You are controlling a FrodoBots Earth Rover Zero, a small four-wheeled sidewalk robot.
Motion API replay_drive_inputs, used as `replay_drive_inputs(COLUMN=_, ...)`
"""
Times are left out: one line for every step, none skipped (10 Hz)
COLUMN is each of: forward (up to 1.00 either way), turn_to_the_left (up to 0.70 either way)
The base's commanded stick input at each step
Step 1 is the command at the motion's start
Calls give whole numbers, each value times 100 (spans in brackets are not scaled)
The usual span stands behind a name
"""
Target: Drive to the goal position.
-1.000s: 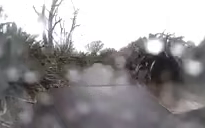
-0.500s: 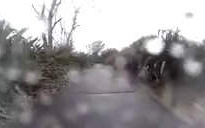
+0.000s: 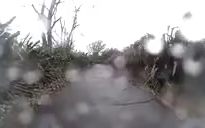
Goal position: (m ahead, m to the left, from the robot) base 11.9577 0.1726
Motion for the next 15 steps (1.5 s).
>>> replay_drive_inputs(forward=100, turn_to_the_left=0)
replay_drive_inputs(forward=100, turn_to_the_left=0)
replay_drive_inputs(forward=100, turn_to_the_left=0)
replay_drive_inputs(forward=100, turn_to_the_left=0)
replay_drive_inputs(forward=100, turn_to_the_left=0)
replay_drive_inputs(forward=100, turn_to_the_left=0)
replay_drive_inputs(forward=100, turn_to_the_left=0)
replay_drive_inputs(forward=100, turn_to_the_left=0)
replay_drive_inputs(forward=100, turn_to_the_left=0)
replay_drive_inputs(forward=100, turn_to_the_left=0)
replay_drive_inputs(forward=100, turn_to_the_left=0)
replay_drive_inputs(forward=100, turn_to_the_left=0)
replay_drive_inputs(forward=100, turn_to_the_left=0)
replay_drive_inputs(forward=100, turn_to_the_left=0)
replay_drive_inputs(forward=100, turn_to_the_left=0)
